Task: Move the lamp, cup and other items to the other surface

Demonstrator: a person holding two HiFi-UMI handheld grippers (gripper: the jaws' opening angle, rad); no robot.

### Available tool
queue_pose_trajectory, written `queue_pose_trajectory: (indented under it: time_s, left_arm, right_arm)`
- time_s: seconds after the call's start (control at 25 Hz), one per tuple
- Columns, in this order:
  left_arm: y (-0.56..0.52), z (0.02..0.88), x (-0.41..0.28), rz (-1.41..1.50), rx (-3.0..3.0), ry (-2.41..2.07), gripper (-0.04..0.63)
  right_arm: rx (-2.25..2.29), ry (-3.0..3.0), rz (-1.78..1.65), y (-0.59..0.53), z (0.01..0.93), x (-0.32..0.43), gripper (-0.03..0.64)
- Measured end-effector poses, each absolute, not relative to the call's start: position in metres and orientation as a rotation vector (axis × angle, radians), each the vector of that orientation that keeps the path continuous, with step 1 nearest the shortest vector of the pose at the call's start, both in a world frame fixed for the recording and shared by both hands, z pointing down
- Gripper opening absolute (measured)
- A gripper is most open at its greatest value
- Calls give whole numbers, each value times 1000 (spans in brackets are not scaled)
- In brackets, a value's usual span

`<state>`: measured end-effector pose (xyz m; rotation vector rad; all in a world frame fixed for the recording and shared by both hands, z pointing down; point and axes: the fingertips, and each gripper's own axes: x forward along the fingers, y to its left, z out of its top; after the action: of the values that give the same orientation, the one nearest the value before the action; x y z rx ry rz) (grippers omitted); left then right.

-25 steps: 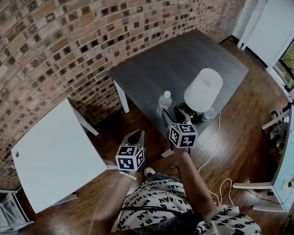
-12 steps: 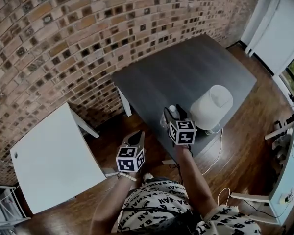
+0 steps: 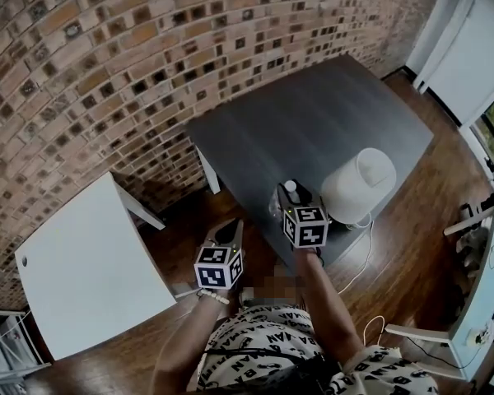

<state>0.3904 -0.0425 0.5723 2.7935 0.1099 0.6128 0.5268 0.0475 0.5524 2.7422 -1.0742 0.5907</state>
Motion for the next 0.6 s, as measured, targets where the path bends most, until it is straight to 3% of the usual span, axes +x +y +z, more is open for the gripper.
queue_pose_trajectory:
  time_s: [0.6]
  left_arm:
    - [-109,575,311,580,2738,-202,0]
  right_arm:
    - [2563,-1354,464,-39,513,476,163]
